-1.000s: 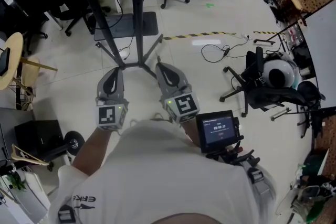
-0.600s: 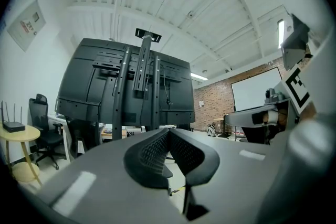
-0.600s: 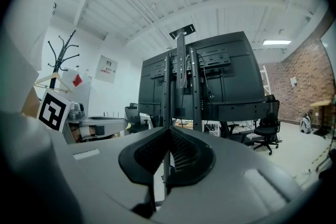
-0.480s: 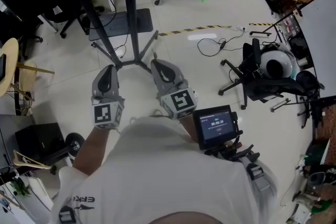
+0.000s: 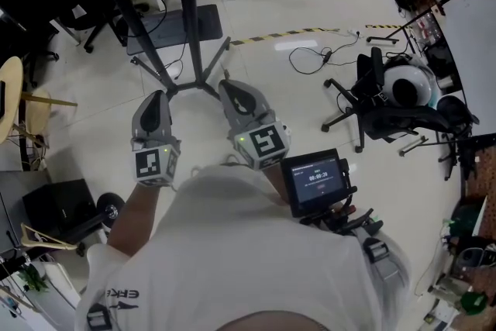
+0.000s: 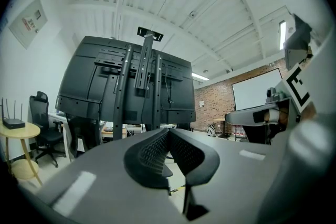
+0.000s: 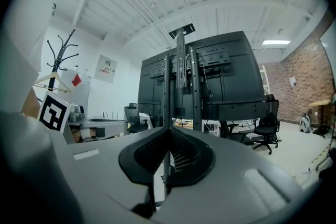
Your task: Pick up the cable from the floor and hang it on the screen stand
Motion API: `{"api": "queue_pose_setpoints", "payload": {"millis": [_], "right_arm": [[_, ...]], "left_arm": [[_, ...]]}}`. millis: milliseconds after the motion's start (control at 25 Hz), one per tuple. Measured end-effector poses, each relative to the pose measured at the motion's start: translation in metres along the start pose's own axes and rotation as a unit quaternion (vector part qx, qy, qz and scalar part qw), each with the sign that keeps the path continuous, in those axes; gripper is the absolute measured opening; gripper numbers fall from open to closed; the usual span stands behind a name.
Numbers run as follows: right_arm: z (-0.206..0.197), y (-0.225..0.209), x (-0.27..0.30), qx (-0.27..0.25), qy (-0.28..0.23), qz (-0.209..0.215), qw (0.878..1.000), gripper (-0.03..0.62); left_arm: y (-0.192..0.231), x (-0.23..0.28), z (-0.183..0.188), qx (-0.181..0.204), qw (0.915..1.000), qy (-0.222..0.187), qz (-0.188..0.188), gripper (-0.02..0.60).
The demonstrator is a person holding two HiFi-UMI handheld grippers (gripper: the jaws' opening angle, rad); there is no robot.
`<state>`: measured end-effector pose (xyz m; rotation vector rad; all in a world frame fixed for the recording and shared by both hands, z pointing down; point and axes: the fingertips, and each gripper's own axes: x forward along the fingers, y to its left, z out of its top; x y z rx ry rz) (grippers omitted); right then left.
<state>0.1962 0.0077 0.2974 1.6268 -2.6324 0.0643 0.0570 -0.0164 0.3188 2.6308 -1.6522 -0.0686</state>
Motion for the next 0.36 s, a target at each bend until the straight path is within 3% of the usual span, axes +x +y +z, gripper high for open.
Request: {"api": "queue_pose_setpoints", "payload": {"millis": [360], "right_arm": [[0.0020, -0.0017, 0.0023, 0.002, -0.002, 0.003, 1.000, 0.012]], "left_arm": [[-0.0012, 0.0053, 0.0073, 0.001, 1.0000, -0.008, 0.000, 0.002]]}}
